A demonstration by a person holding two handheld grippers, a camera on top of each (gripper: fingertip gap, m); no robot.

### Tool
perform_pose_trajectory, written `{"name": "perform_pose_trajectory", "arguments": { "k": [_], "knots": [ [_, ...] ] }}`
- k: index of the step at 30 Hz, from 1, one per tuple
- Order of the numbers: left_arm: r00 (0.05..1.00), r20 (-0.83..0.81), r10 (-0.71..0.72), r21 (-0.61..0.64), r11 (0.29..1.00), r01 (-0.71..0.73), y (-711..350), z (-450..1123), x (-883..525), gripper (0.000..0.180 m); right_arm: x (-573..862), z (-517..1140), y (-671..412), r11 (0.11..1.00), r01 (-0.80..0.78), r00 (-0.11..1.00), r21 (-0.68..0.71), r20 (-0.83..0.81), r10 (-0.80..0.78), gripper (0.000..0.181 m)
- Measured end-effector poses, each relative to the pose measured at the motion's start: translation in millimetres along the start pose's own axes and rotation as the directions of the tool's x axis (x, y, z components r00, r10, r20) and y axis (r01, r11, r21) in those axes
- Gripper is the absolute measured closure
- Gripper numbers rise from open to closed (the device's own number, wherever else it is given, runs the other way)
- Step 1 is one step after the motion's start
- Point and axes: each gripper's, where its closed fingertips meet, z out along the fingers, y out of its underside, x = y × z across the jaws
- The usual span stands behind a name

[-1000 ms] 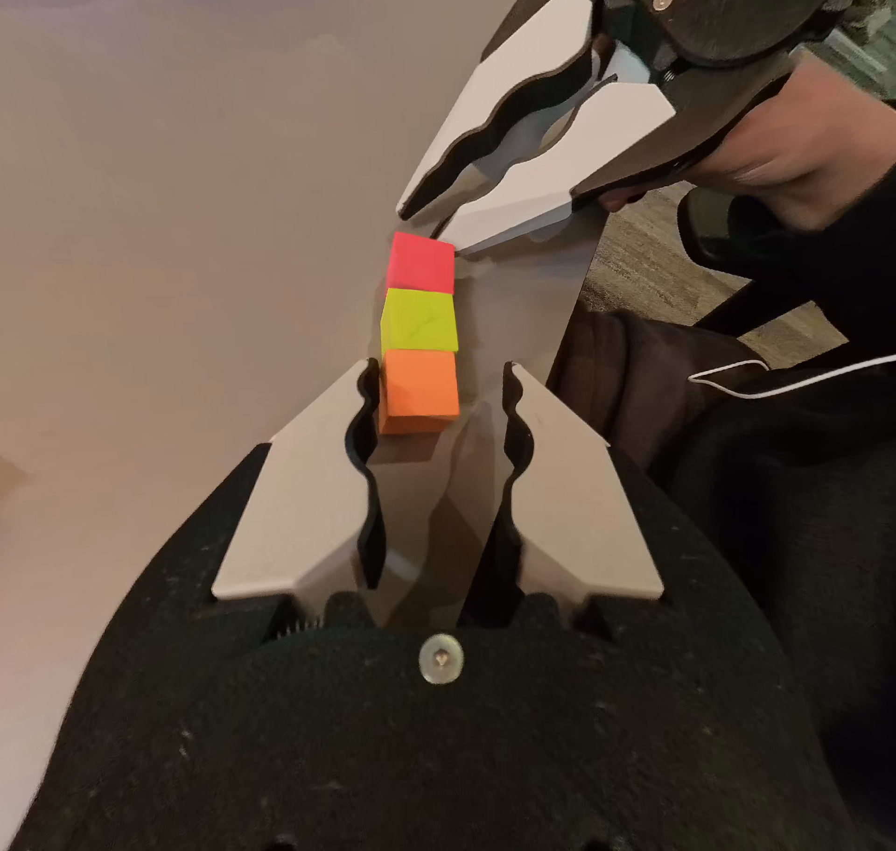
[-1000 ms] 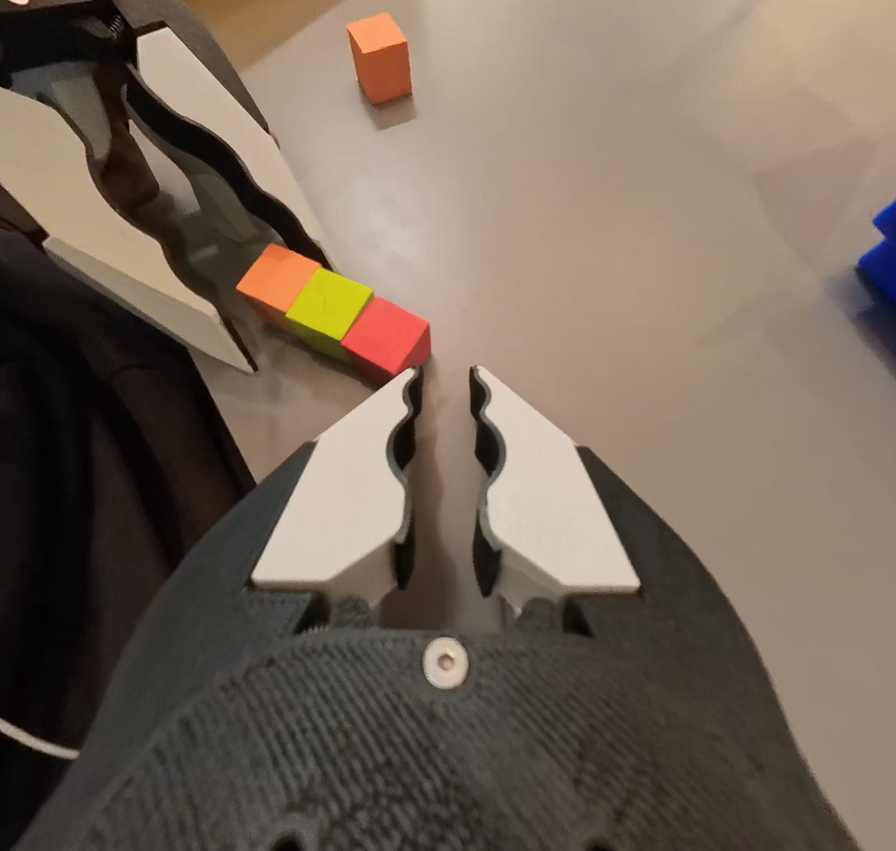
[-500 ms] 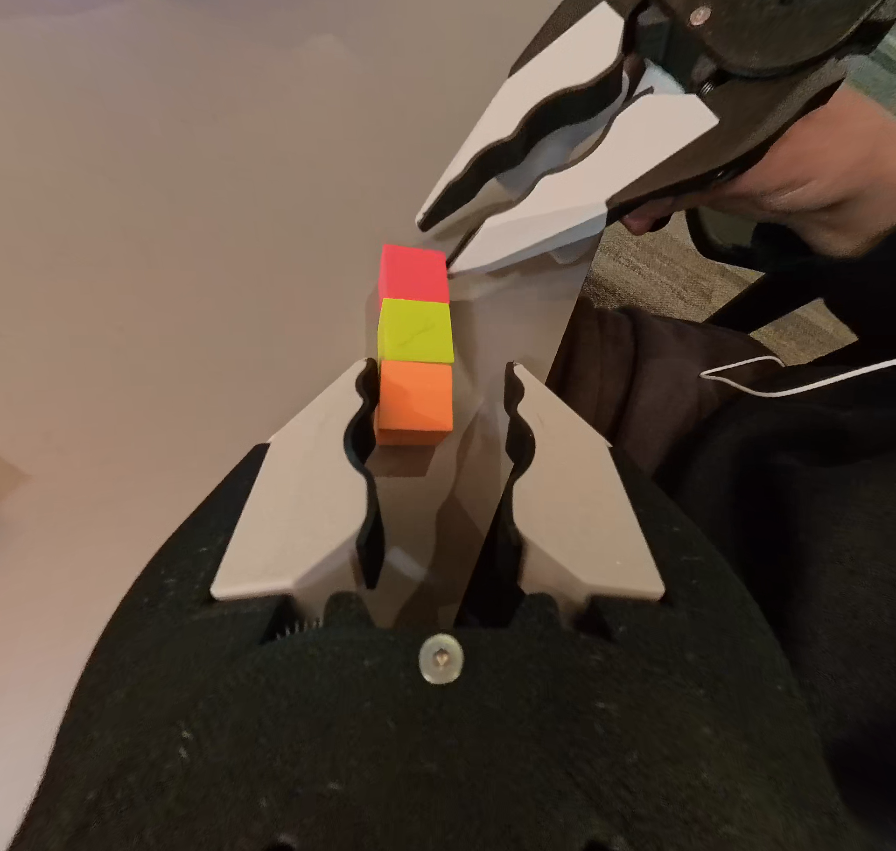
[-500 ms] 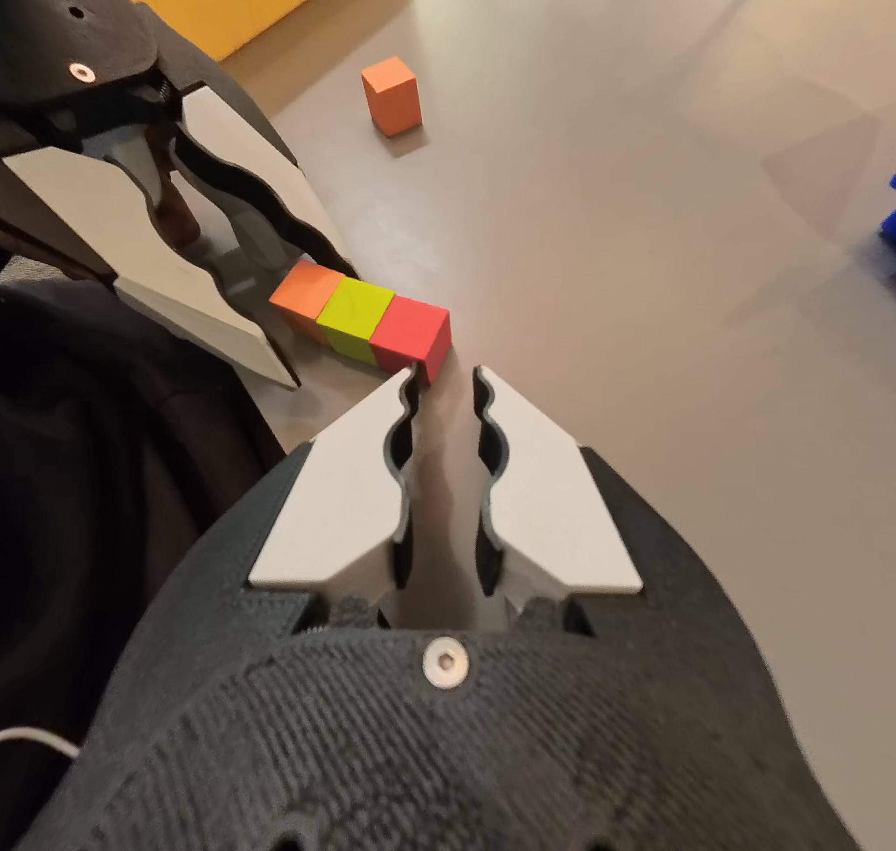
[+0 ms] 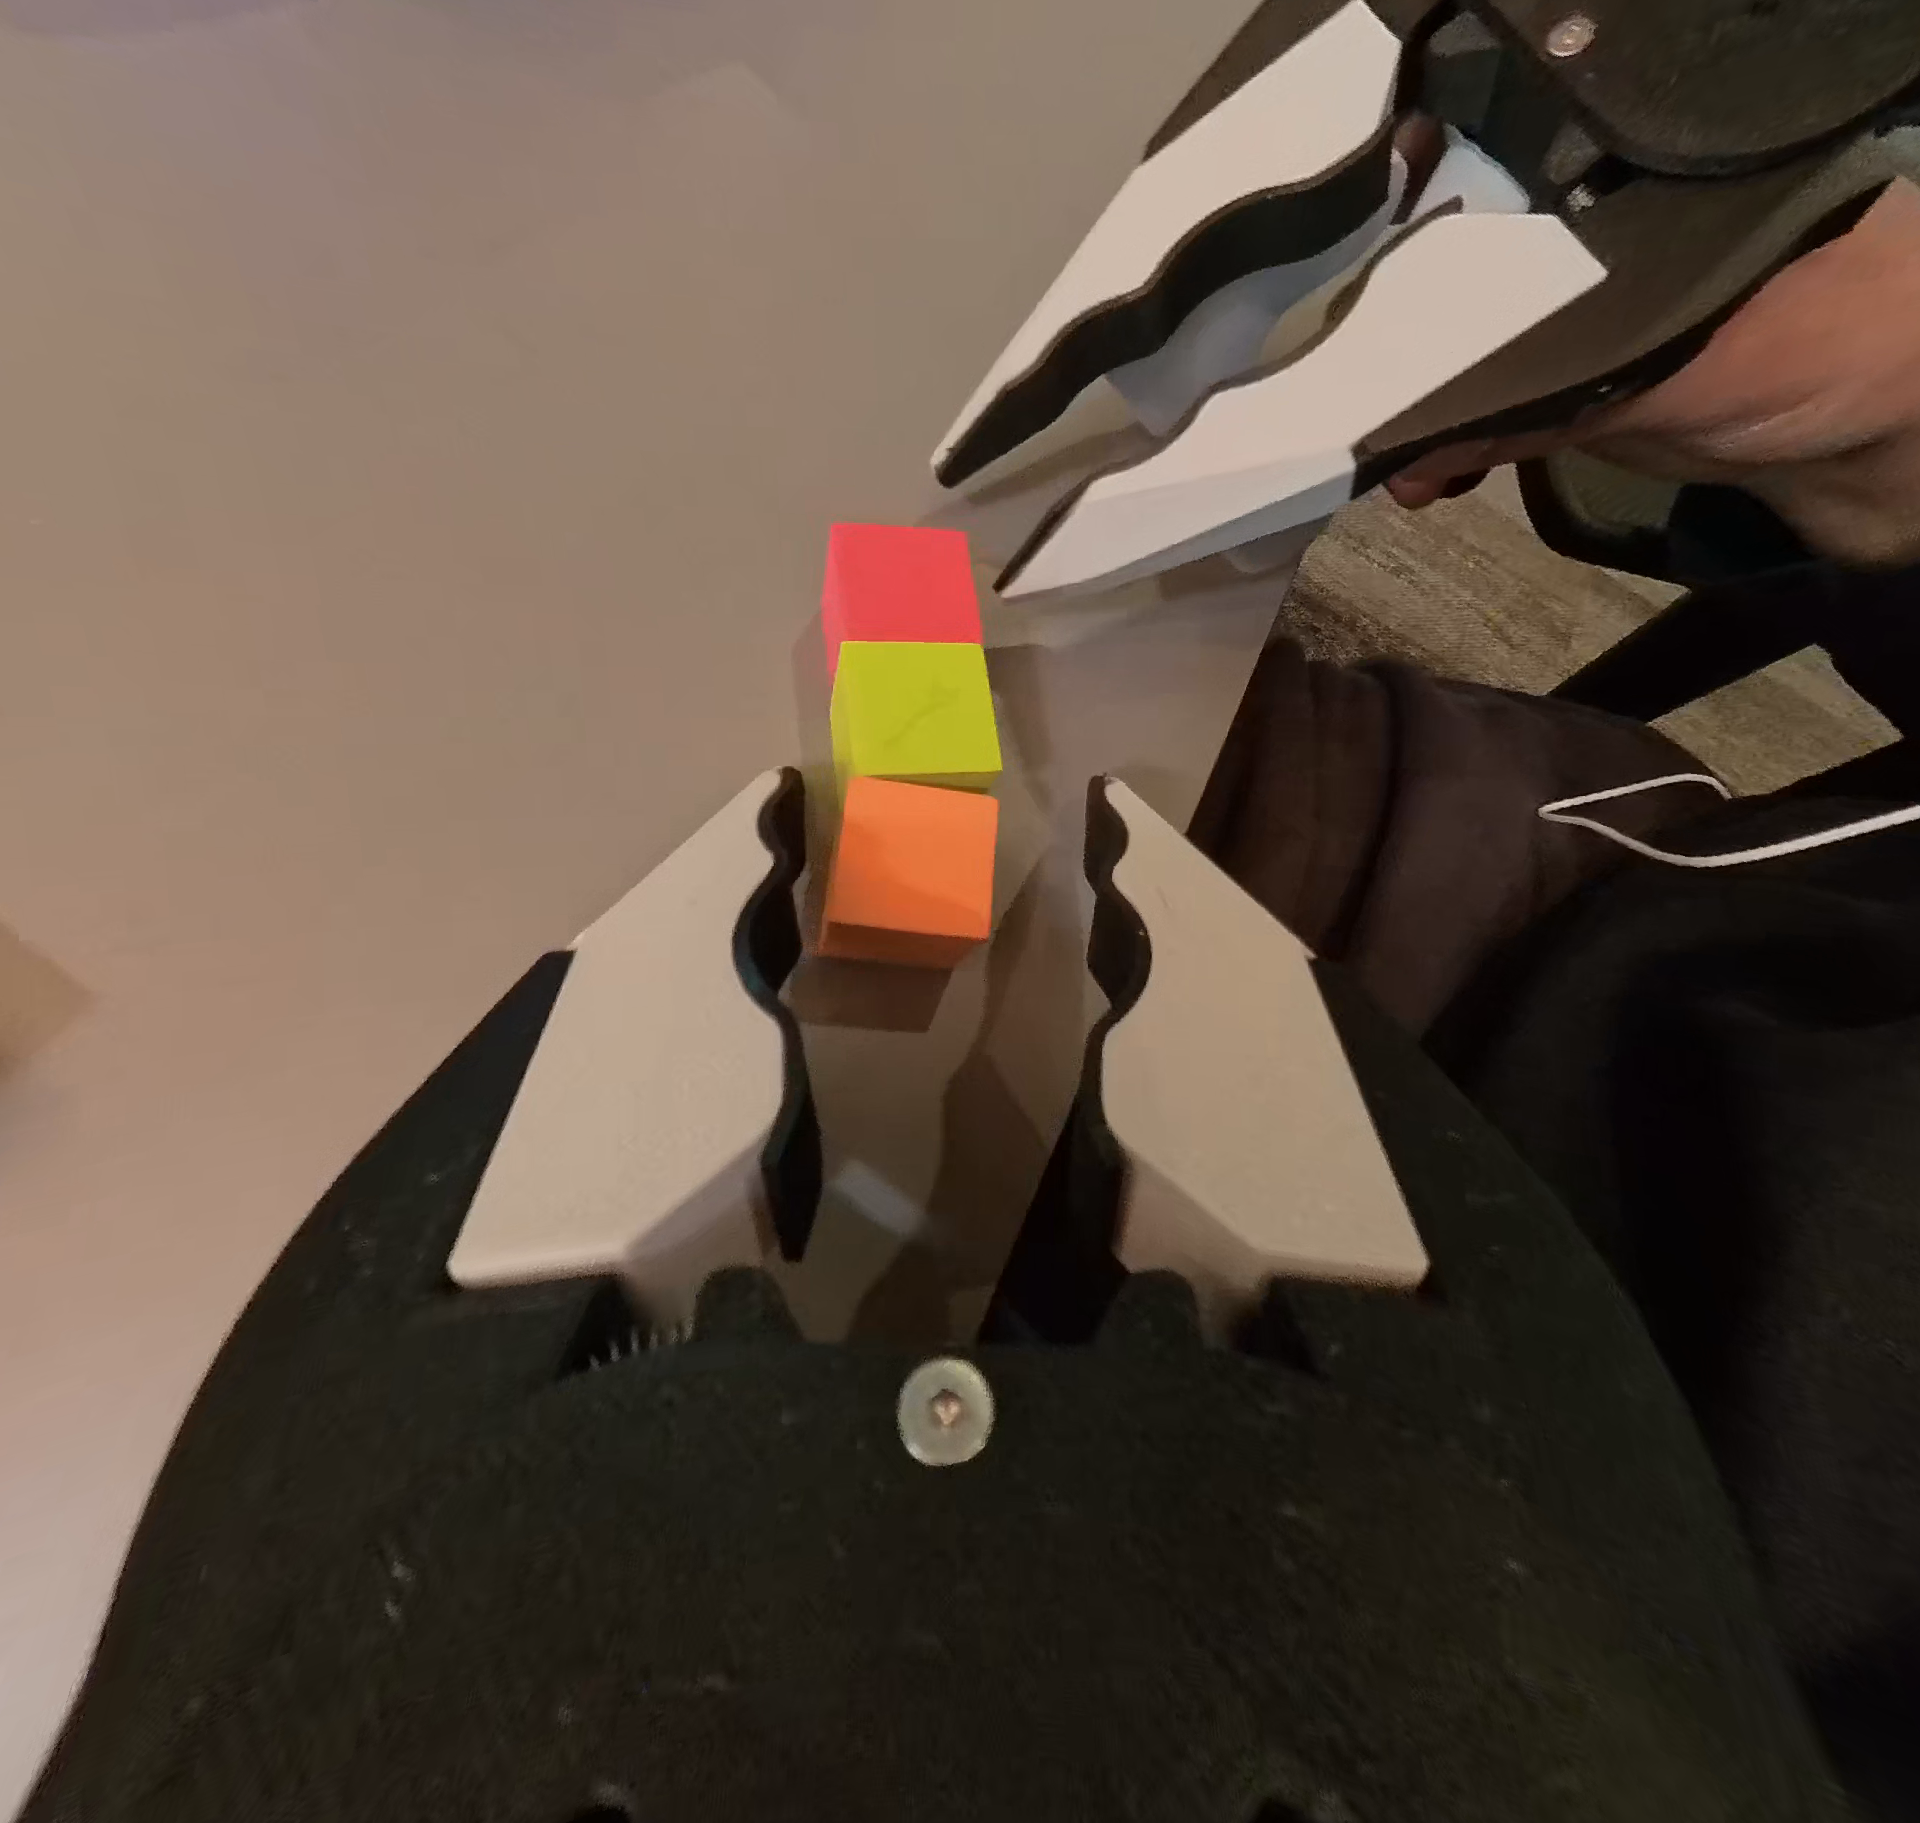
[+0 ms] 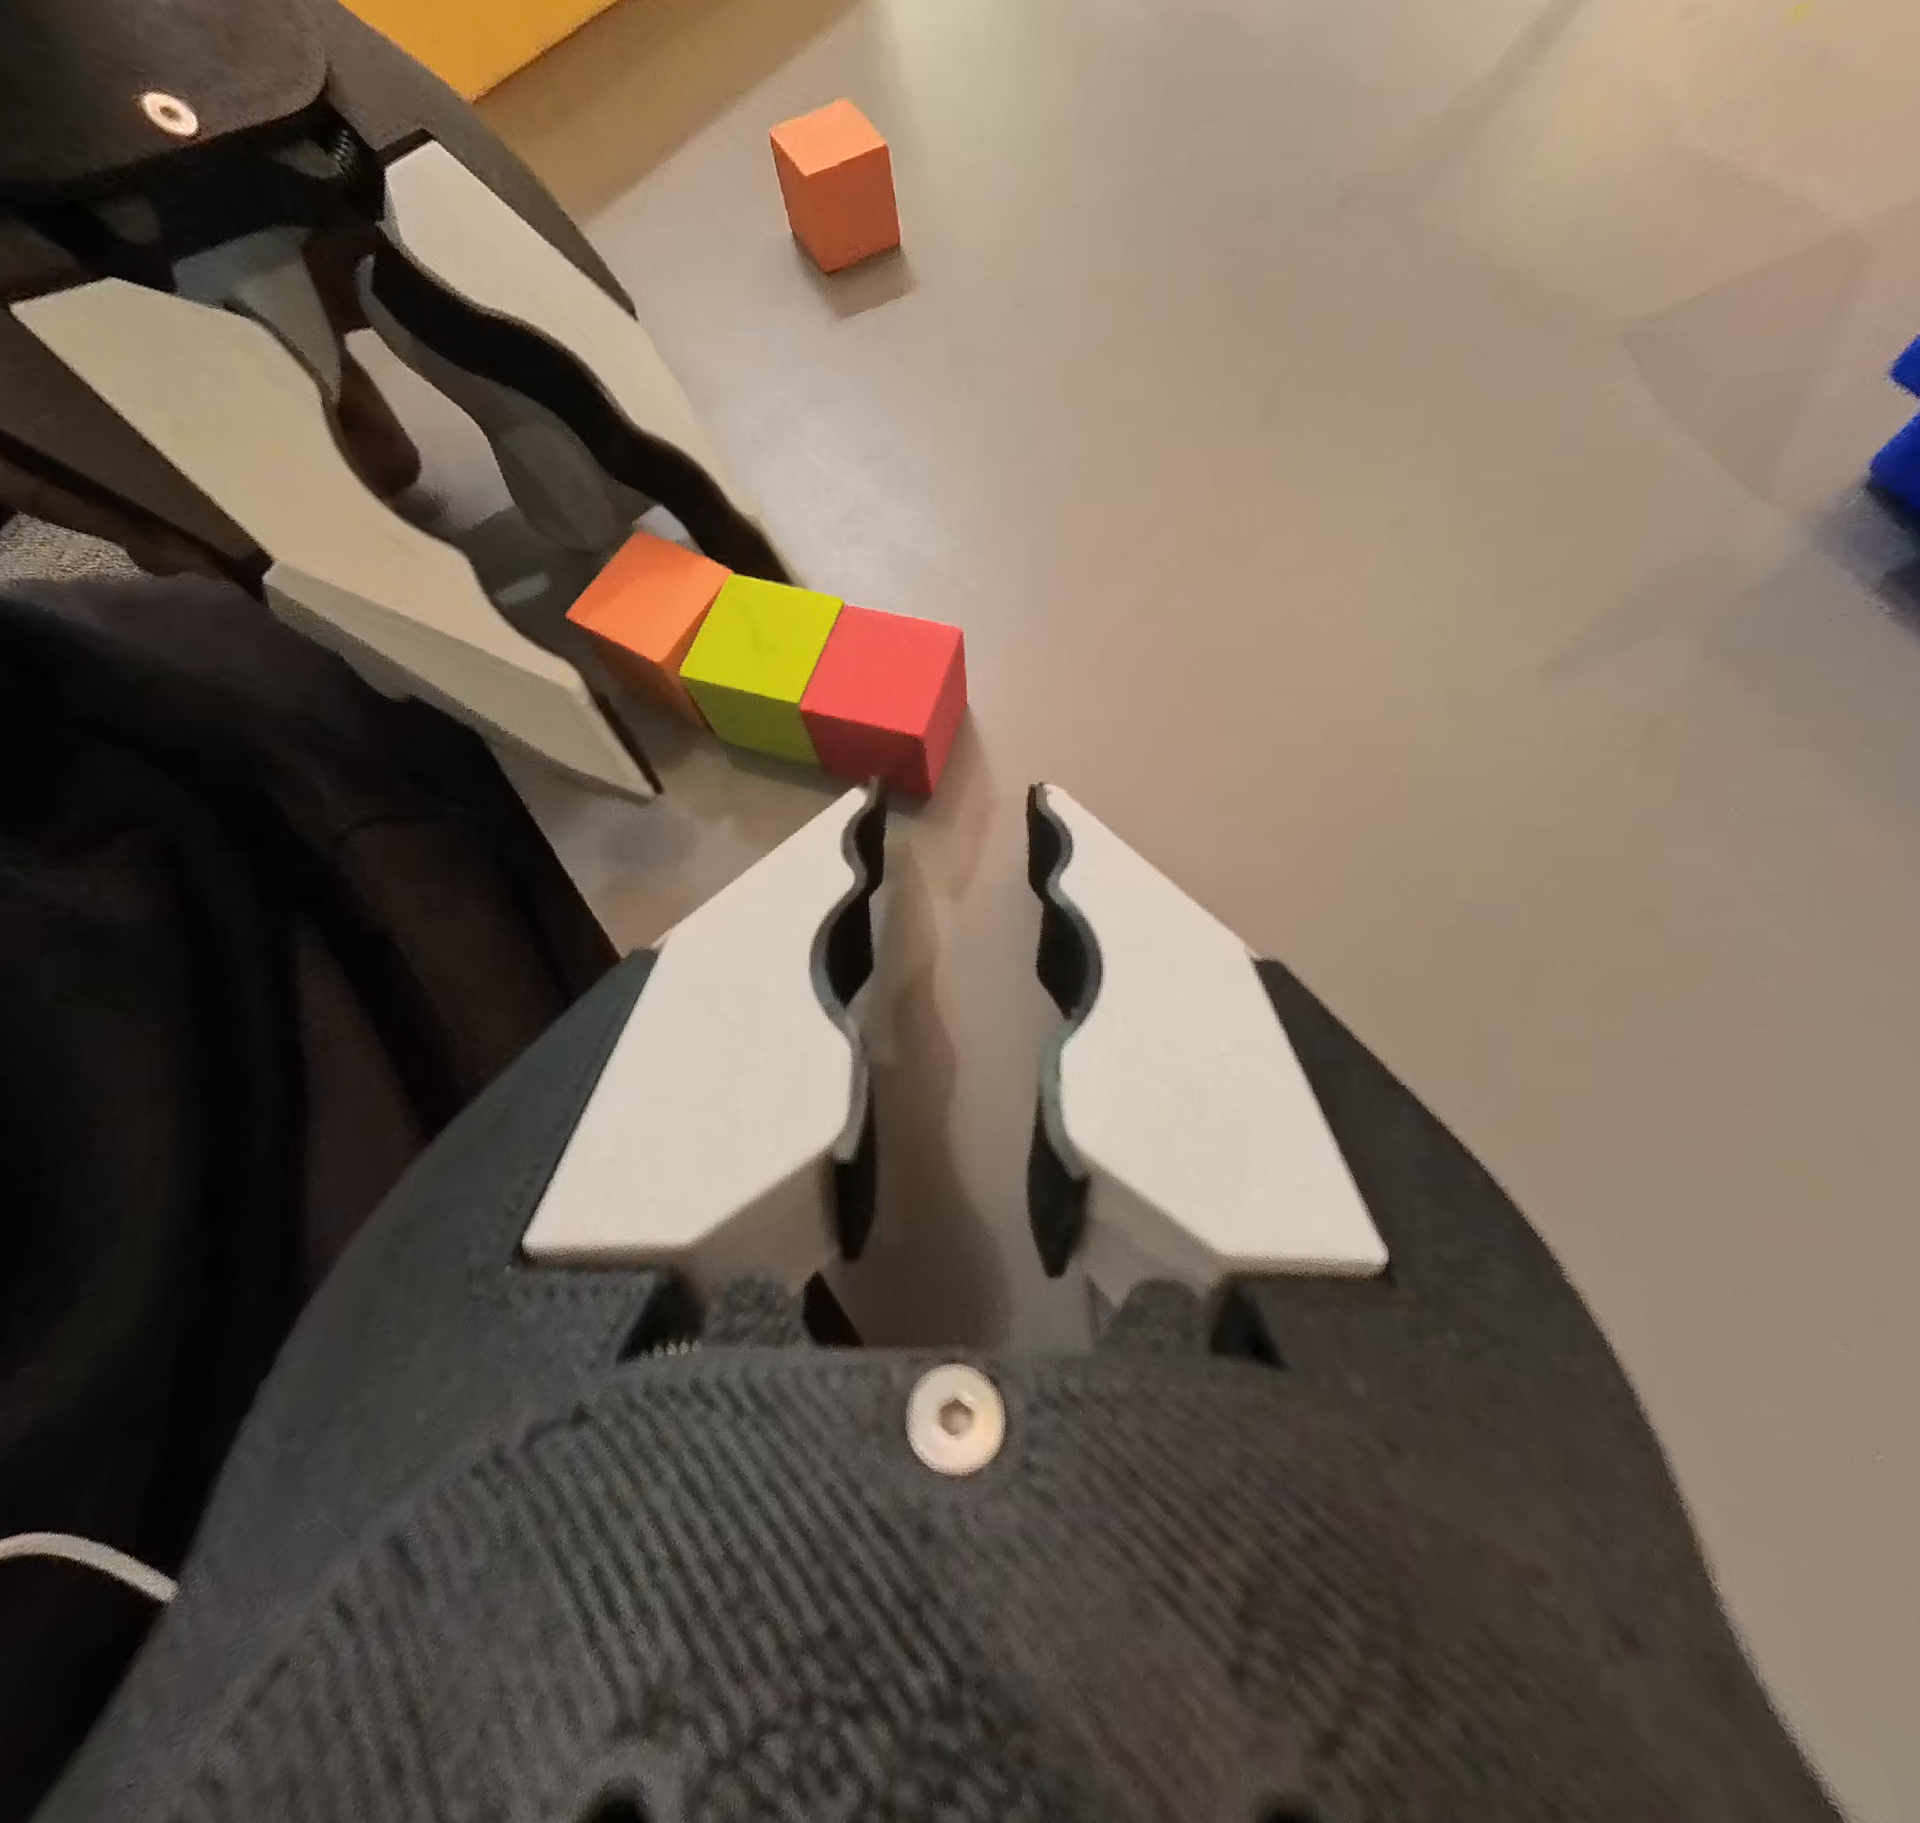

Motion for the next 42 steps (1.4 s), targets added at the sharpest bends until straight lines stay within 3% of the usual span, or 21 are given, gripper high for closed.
{"name": "perform_pose_trajectory", "arguments": {
  "k": [7, 22, 42],
  "knots": [
    [0.996, 0.05, 0.079, -0.01, 0.997, -0.078, 1, -13, -8, 0.136, -5, 2, 0, 1.0, 0.013, 1.0, 0.004, 0.014, -0.013, 0.15],
    [0.999, 0.012, 0.05, 0.053, 0.997, -0.05, -8, -3, 0, 0.133, -9, 10, -5, 1.0, 0.008, 0.999, -0.002, 0.048, -0.008, 0.151],
    [0.997, 0.031, 0.064, 0.023, 0.998, -0.064, -6, 4, -1, 0.141, -11, 14, -3, 1.0, 0.011, 0.999, -0.012, 0.044, -0.011, 0.153]
  ]
}}
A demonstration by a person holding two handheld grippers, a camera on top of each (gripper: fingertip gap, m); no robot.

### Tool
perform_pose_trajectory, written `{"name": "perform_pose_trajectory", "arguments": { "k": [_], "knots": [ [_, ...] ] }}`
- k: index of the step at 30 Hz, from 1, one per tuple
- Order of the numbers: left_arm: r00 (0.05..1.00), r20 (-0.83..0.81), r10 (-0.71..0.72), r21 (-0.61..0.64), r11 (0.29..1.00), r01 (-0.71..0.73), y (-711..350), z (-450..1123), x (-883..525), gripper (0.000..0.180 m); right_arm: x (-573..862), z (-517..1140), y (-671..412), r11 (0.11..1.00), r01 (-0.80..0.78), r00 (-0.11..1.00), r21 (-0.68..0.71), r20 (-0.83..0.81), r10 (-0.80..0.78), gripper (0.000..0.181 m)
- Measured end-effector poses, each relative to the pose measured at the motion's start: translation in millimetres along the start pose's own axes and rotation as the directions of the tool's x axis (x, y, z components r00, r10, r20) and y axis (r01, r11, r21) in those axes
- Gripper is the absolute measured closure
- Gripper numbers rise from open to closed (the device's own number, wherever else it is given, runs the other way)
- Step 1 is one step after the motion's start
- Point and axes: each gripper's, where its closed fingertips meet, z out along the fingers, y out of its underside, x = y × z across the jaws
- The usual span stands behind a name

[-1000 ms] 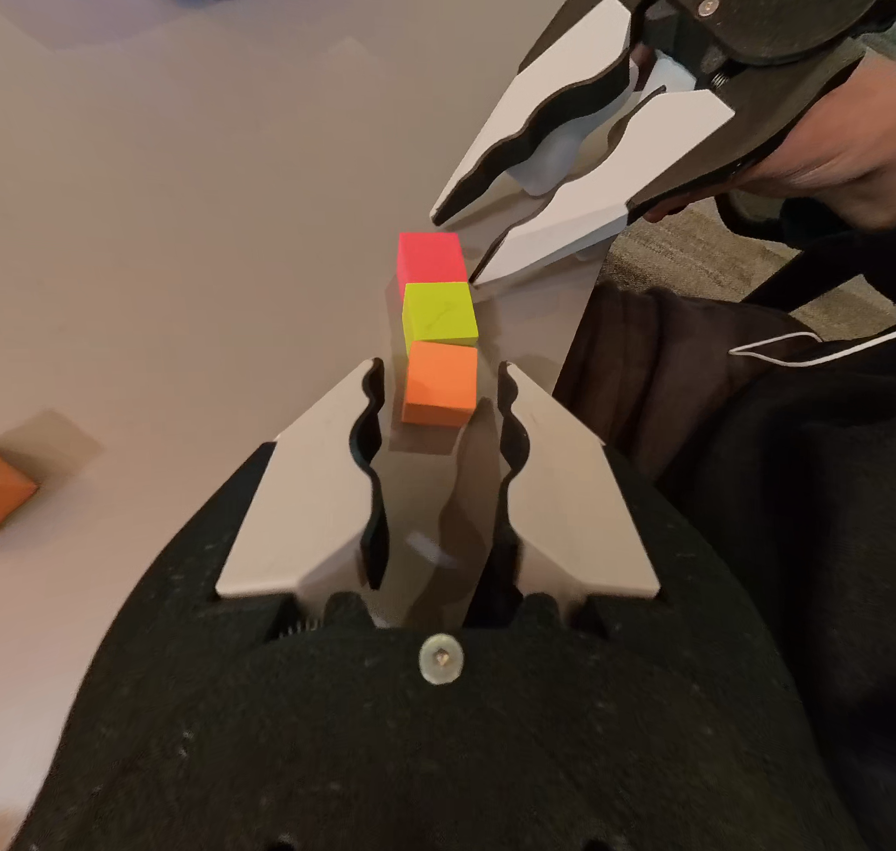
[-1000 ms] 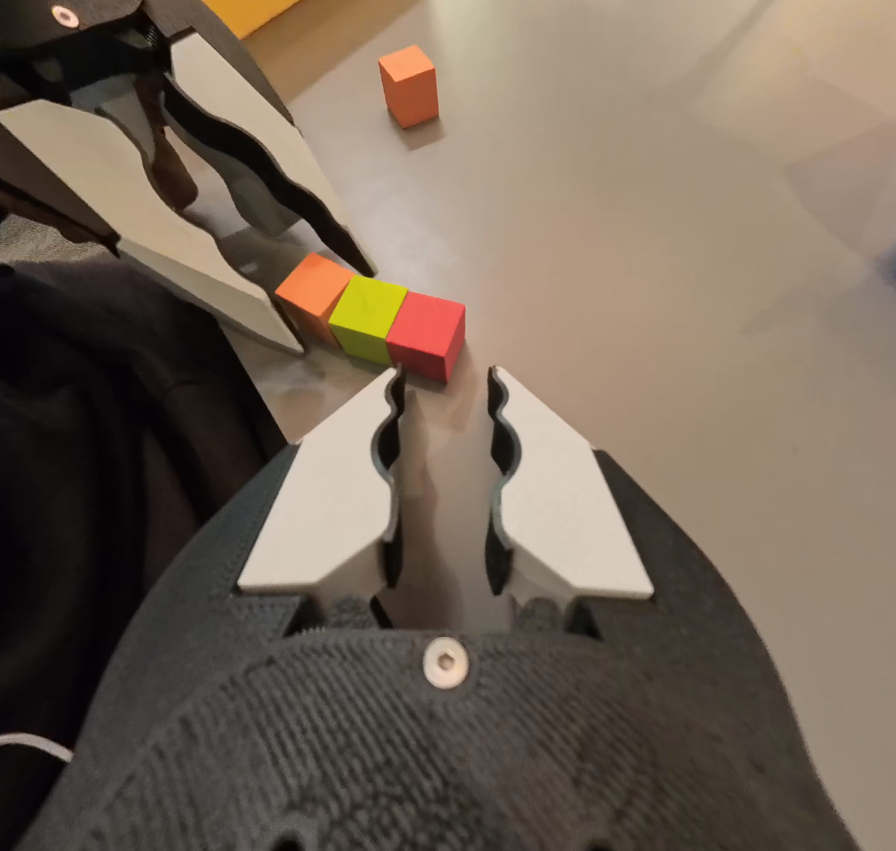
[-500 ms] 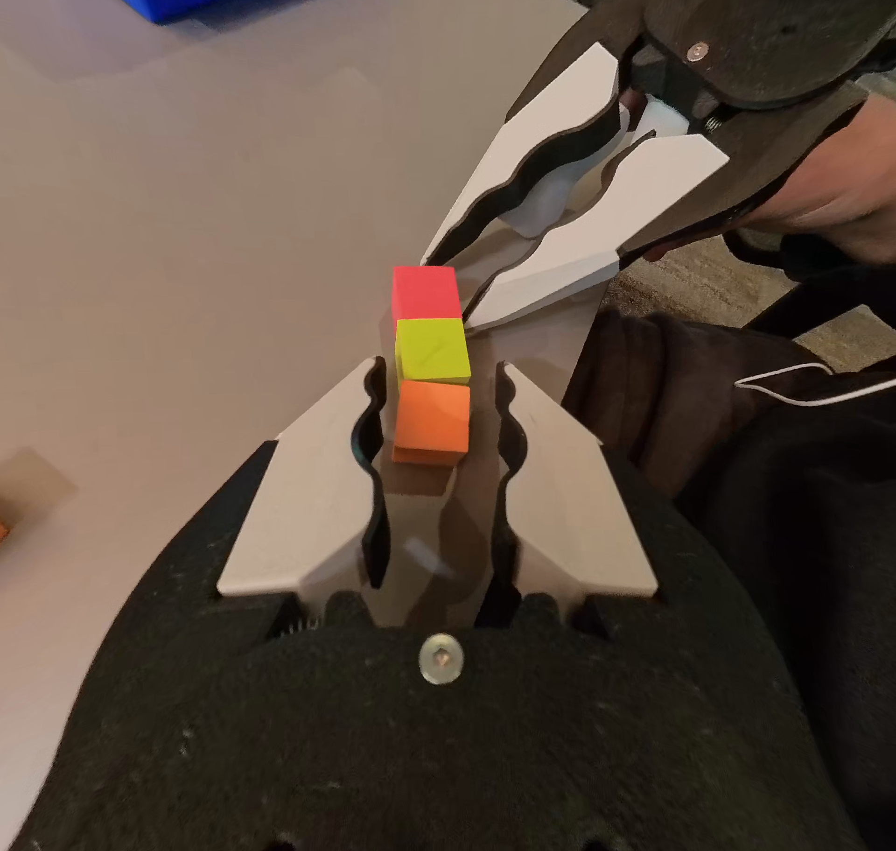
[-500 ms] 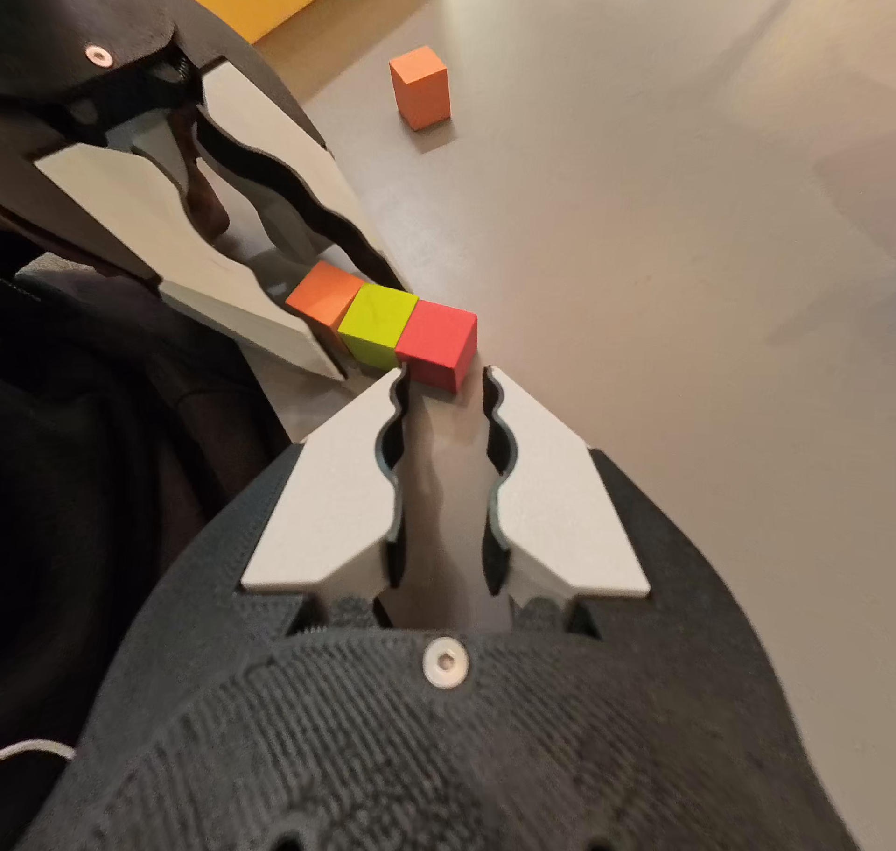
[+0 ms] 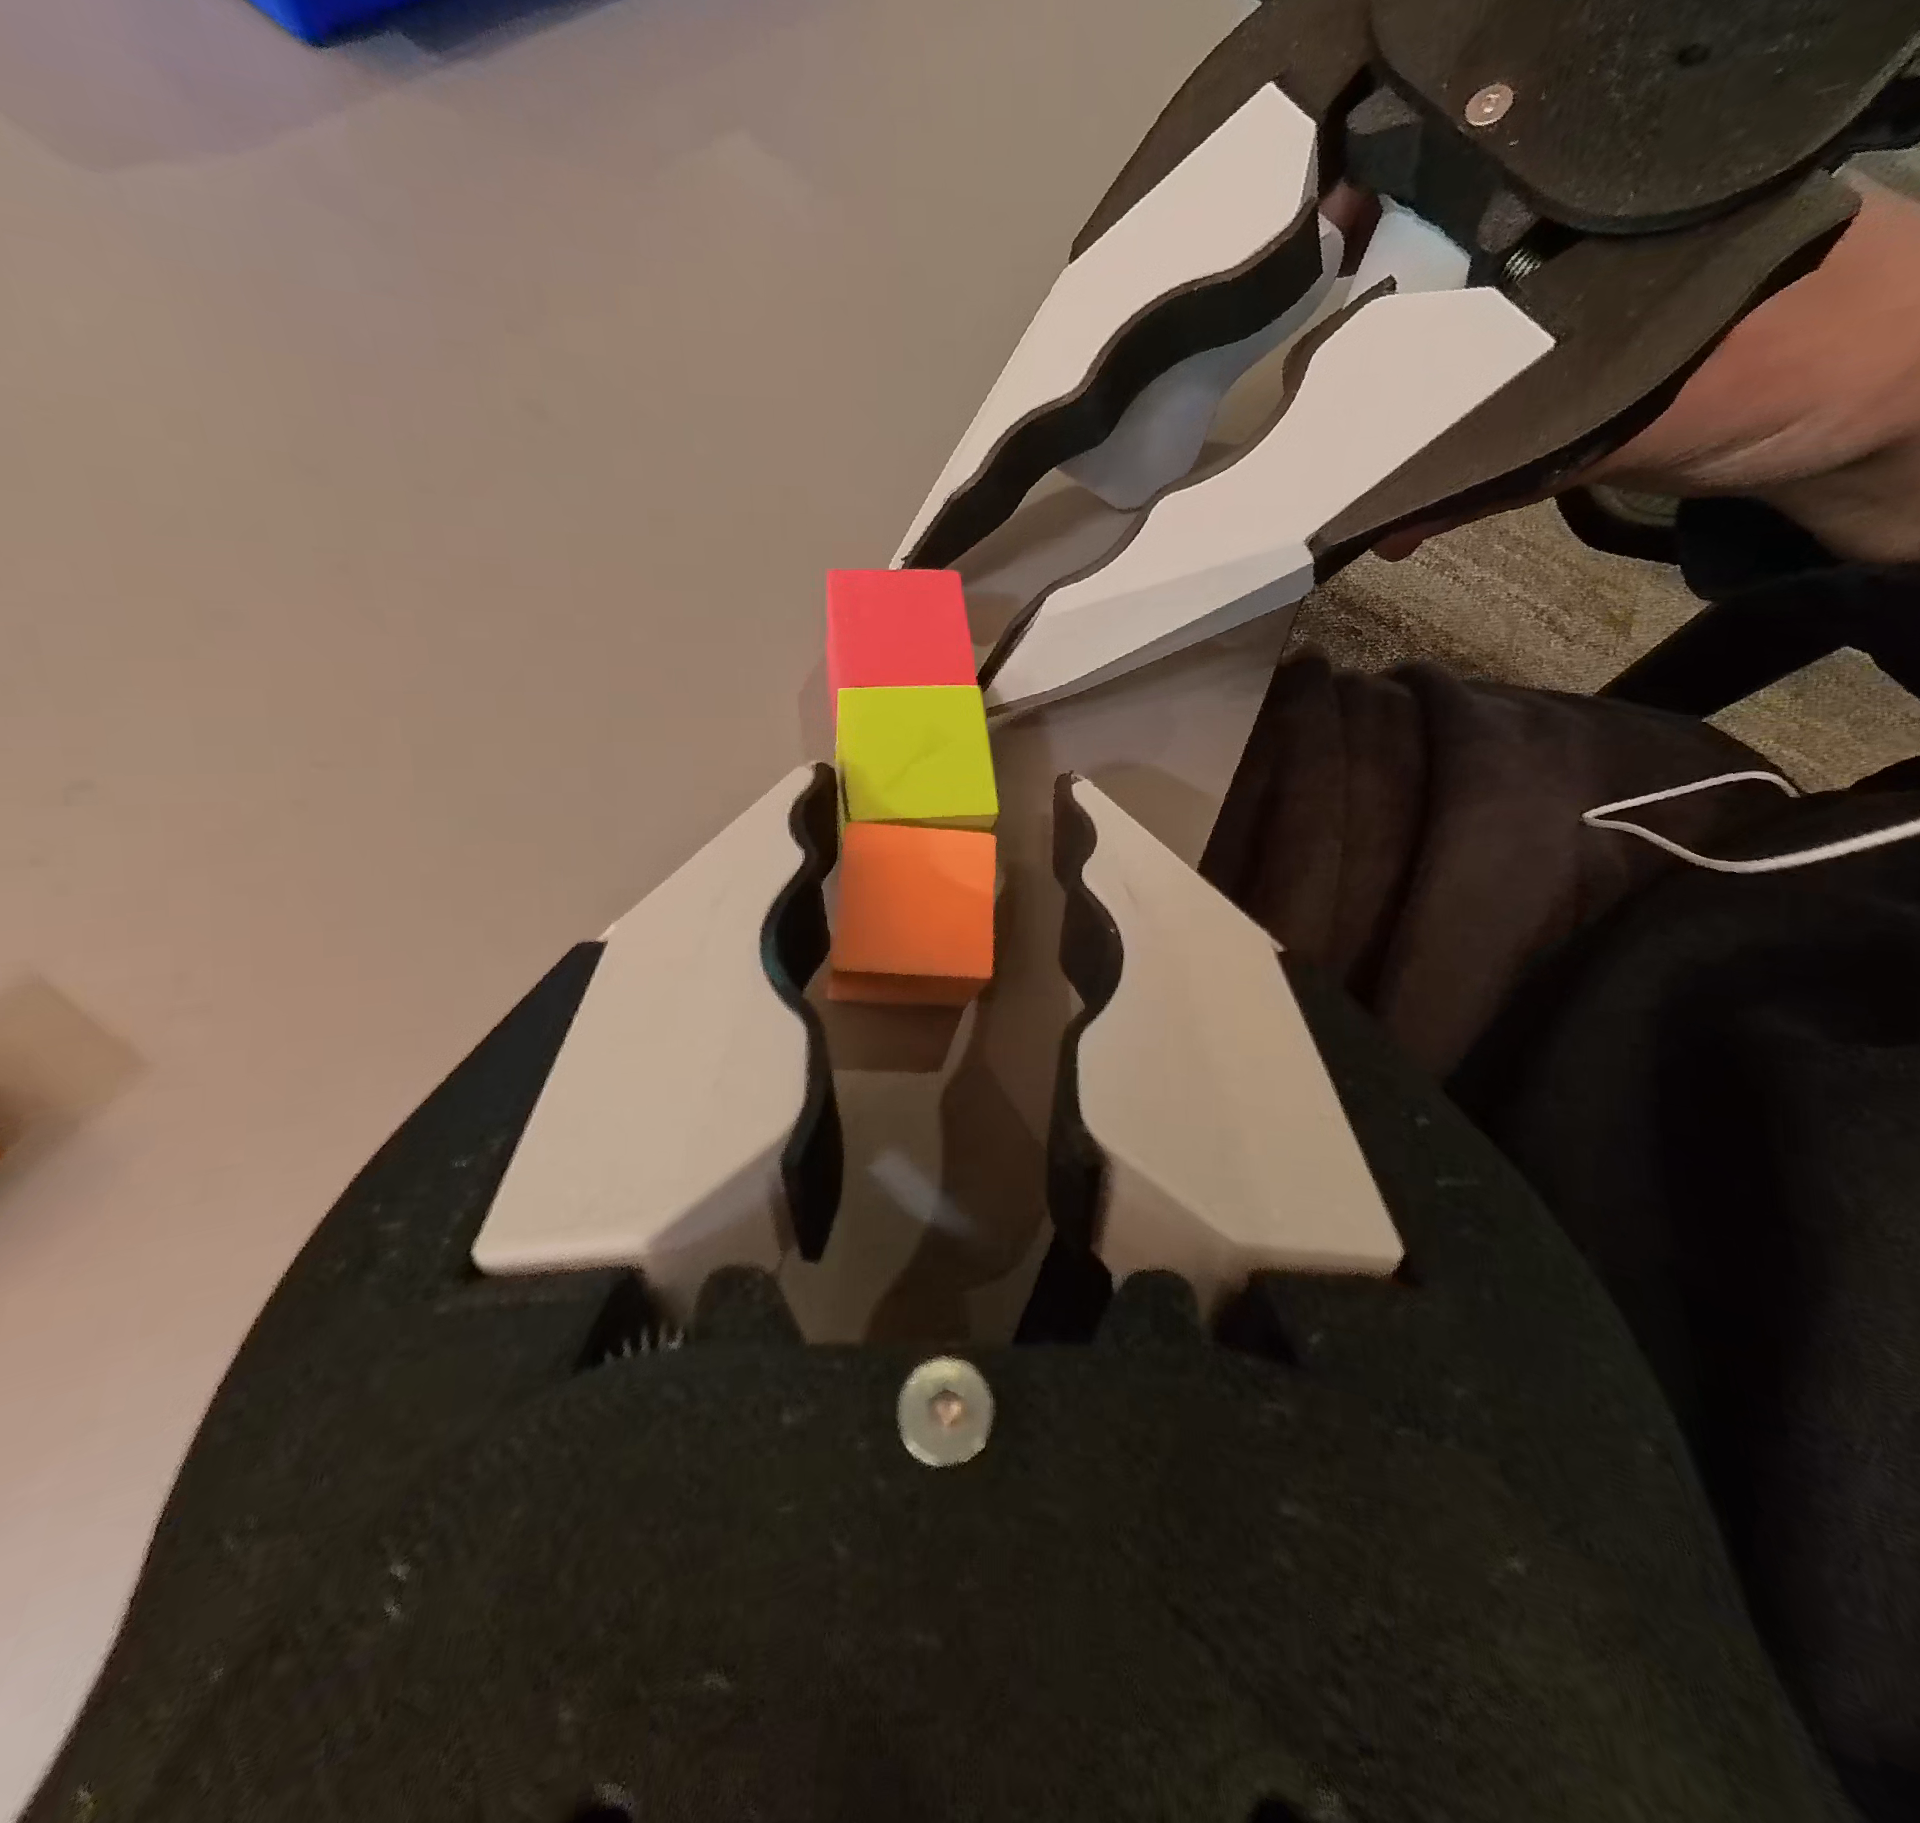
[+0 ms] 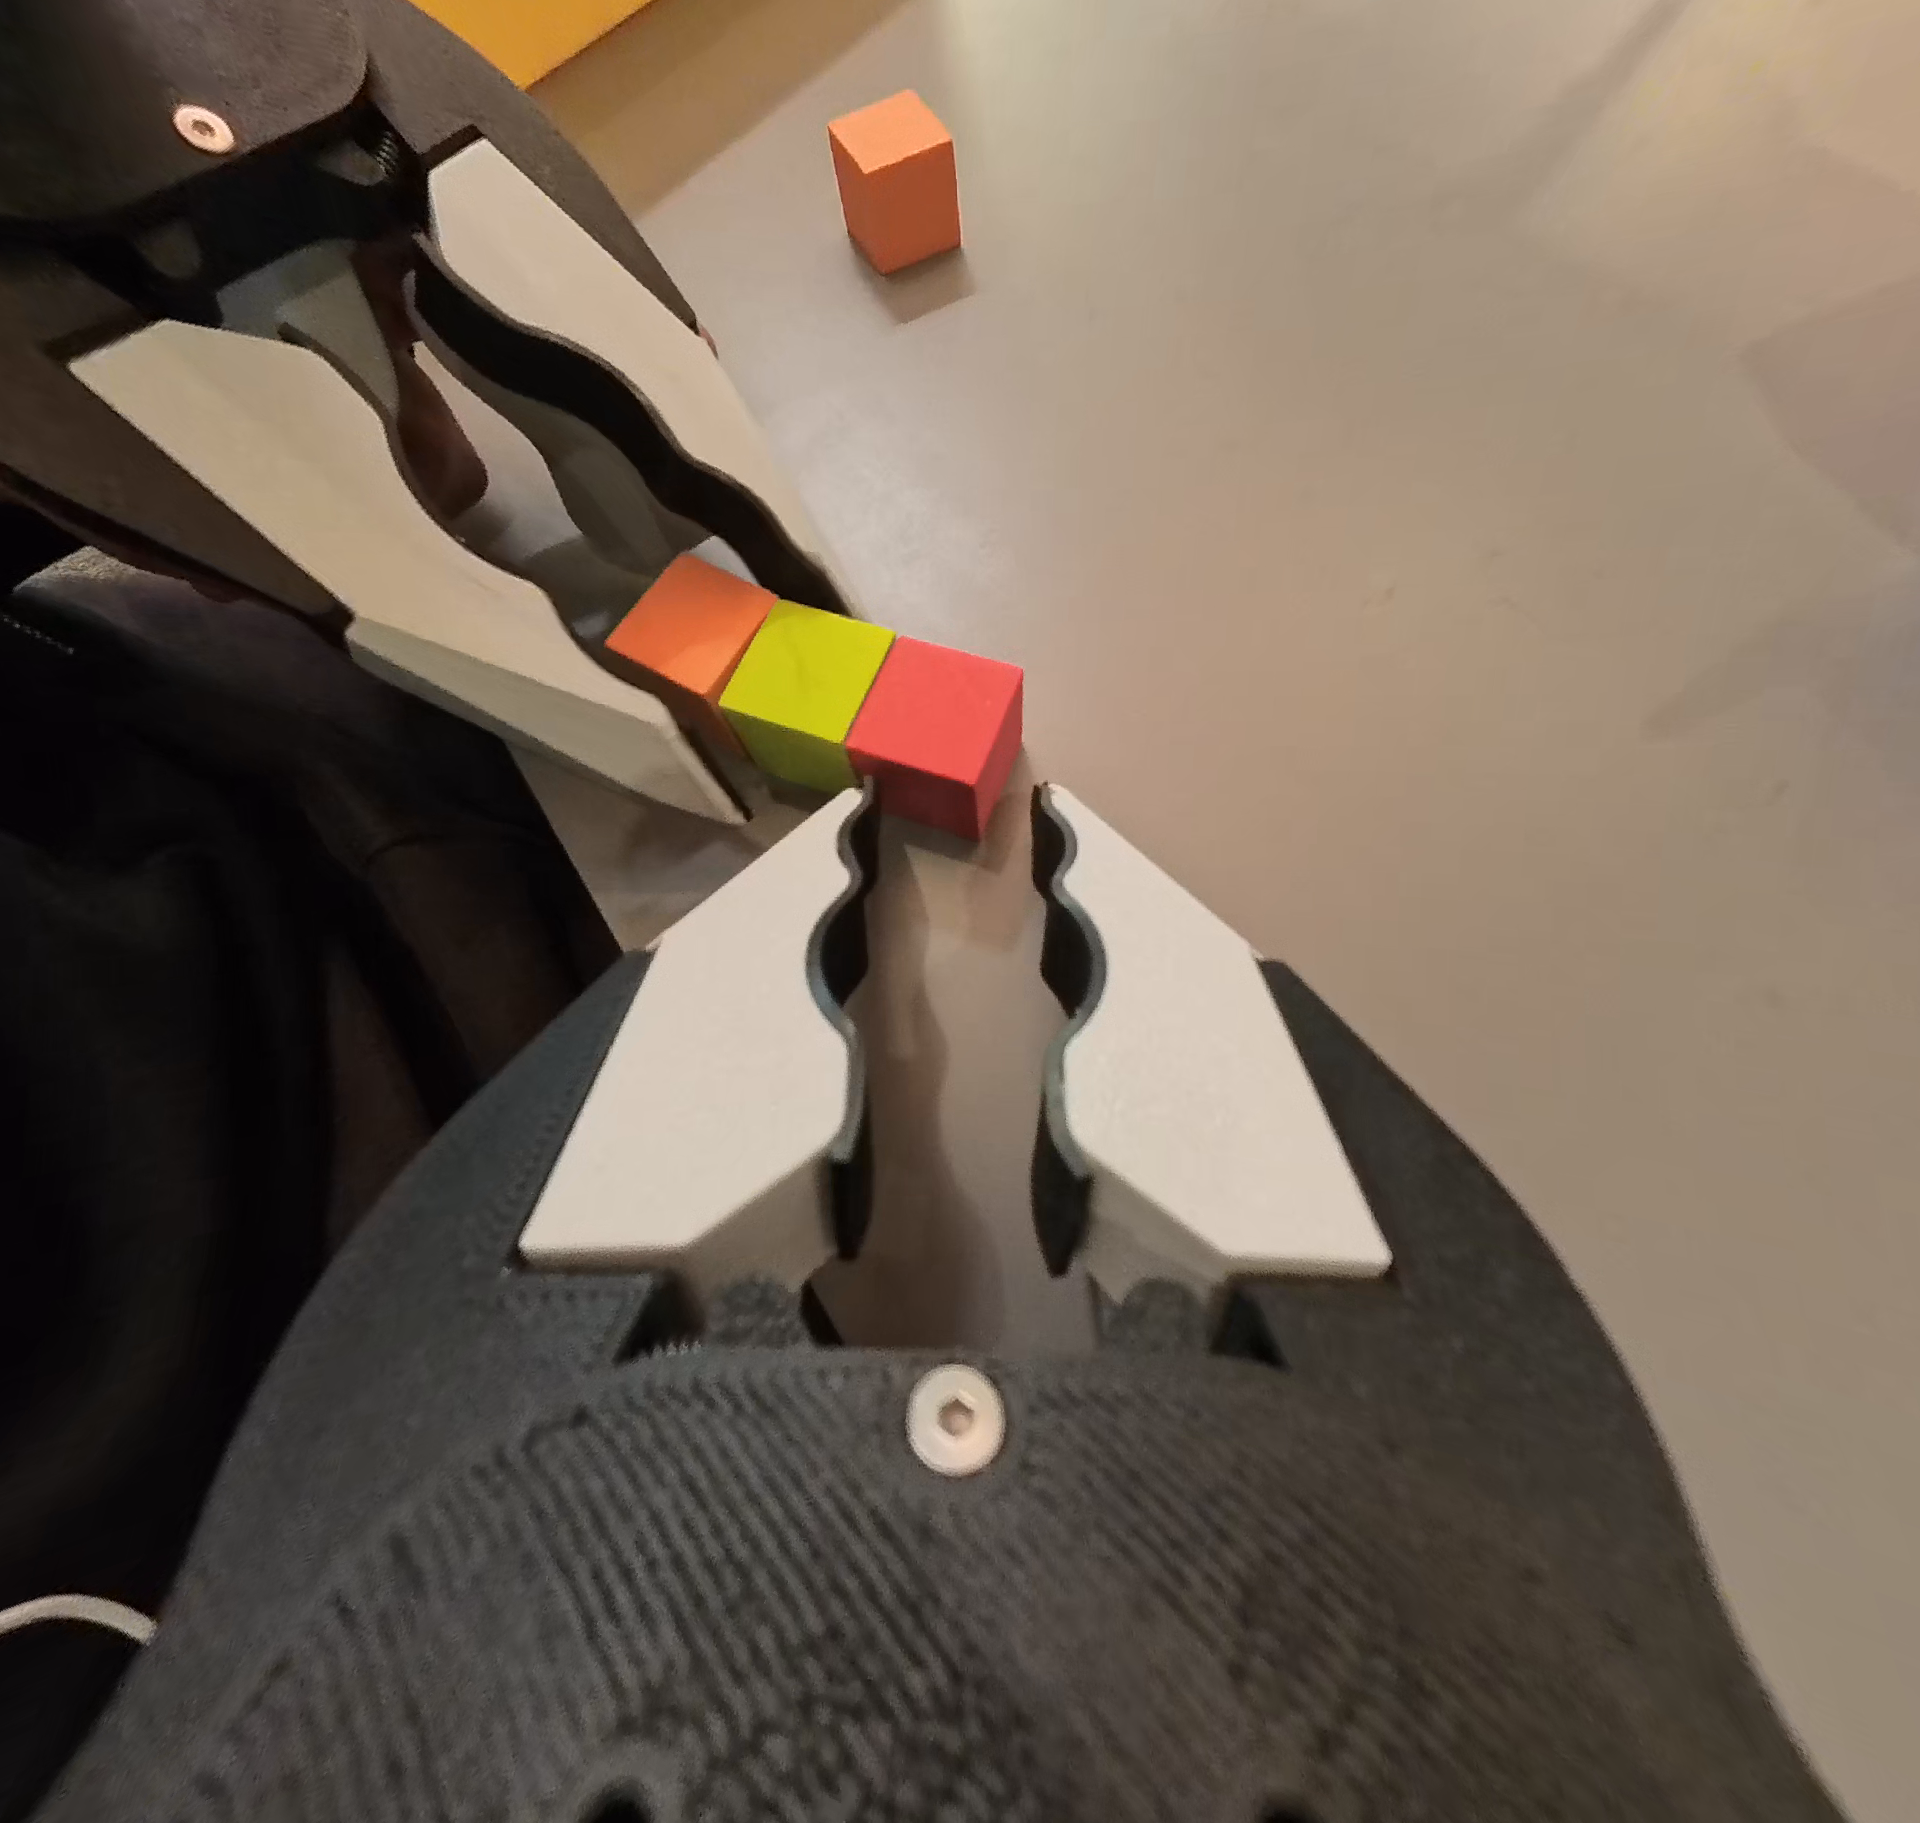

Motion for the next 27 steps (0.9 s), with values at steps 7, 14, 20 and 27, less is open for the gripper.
{"name": "perform_pose_trajectory", "arguments": {
  "k": [7, 14, 20, 27],
  "knots": [
    [1.0, 0.004, -0.013, 0.002, 1.0, 0.013, -1, 0, -2, 0.14, 0, 0, 0, 1.0, 0.001, 1.0, 0.001, -0.002, -0.001, 0.153],
    [1.0, 0.005, -0.016, 0.004, 1.0, 0.016, -1, 0, -2, 0.14, 0, 0, 0, 1.0, 0.0, 1.0, 0.004, 0.001, 0.0, 0.152],
    [0.999, 0.035, -0.01, 0.009, 1.0, 0.01, 2, -11, -7, 0.134, 4, -4, 1, 1.0, -0.001, 1.0, 0.017, -0.013, 0.001, 0.15],
    [0.997, 0.066, 0.028, -0.037, 0.999, -0.026, 22, -23, -1, 0.133, 6, -7, 0, 0.999, -0.018, 1.0, 0.046, -0.013, 0.019, 0.15]
  ]
}}
